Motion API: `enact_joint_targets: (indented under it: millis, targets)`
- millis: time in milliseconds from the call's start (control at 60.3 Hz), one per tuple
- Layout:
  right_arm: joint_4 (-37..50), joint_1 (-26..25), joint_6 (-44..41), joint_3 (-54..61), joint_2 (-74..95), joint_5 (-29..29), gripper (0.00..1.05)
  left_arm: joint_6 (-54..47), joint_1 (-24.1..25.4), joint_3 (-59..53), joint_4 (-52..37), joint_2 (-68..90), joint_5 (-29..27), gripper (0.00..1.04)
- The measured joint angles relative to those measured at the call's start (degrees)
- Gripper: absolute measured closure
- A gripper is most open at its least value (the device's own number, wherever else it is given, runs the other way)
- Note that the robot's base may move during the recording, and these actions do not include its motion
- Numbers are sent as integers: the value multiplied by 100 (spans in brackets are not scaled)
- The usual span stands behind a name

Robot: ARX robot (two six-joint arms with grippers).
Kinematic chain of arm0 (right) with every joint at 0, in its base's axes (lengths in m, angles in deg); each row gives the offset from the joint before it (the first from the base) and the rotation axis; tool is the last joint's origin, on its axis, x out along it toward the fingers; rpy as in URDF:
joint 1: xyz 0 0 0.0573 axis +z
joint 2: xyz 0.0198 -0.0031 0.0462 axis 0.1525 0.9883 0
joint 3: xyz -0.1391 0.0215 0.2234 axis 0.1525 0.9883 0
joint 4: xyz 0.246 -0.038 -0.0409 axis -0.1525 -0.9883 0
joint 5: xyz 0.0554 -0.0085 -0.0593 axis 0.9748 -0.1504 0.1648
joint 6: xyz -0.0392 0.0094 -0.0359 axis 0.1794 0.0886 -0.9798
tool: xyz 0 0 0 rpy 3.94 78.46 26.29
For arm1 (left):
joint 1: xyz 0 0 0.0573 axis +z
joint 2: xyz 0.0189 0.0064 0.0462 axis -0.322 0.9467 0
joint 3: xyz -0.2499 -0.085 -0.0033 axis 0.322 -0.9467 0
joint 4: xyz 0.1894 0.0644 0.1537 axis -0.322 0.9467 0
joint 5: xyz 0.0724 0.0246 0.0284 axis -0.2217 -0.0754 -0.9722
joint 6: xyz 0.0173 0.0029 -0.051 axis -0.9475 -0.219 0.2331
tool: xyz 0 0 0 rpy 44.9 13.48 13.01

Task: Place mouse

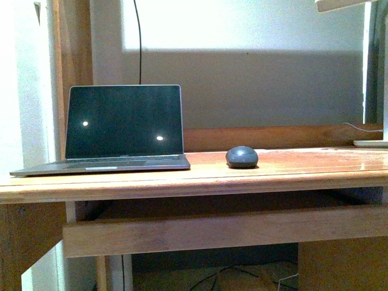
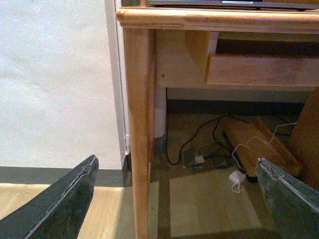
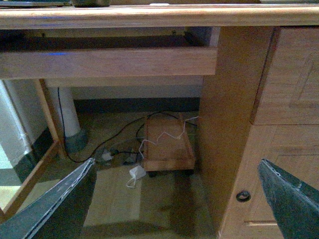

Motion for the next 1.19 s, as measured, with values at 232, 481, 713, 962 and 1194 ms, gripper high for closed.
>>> enact_joint_targets:
  millis: [232,481,713,962,1194]
  targets:
    - [0,0,0,0,0,0,7,0,0,0,0,0,0,8]
    - [0,0,0,0,0,0,7,0,0,0,0,0,0,8]
    - [0,0,0,0,0,0,7,0,0,0,0,0,0,8]
    - [0,0,0,0,0,0,7,0,0,0,0,0,0,8]
    - [0,0,0,0,0,0,7,0,0,0,0,0,0,8]
